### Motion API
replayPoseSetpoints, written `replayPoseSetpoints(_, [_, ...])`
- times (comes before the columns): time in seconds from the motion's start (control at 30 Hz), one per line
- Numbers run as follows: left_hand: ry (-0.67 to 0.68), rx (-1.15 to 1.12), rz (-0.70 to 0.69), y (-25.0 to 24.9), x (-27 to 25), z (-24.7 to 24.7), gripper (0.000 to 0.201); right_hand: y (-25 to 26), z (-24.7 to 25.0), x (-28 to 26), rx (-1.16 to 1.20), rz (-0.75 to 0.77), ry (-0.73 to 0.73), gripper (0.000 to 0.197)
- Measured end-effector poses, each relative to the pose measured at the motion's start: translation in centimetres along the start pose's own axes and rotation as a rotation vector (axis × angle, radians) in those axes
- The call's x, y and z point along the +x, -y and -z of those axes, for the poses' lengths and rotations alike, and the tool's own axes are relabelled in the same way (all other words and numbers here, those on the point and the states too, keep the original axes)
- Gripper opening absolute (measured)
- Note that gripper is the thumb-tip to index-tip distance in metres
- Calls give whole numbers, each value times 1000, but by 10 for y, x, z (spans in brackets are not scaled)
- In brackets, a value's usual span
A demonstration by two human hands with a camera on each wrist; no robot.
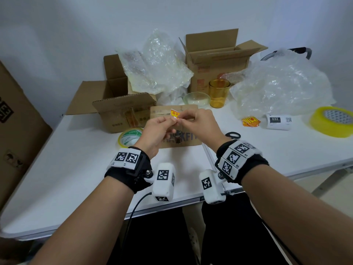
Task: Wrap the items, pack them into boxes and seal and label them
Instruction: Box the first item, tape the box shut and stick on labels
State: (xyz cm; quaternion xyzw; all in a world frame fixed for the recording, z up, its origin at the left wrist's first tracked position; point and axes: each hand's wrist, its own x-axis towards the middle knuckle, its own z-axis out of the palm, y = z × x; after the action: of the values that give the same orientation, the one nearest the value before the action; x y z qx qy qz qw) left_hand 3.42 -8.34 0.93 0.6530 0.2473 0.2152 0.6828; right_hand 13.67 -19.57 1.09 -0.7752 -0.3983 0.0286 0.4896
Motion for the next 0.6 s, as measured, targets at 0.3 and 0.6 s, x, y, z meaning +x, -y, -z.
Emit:
replayPoseSetpoints(0.3, [6, 192, -137, -13, 0, 0, 16, 4, 3, 2, 45, 18, -38, 9])
replayPoseSetpoints(0.6, [-18, 279, -145, -19, 0, -1, 14, 4, 4, 3, -28, 37, -31, 10])
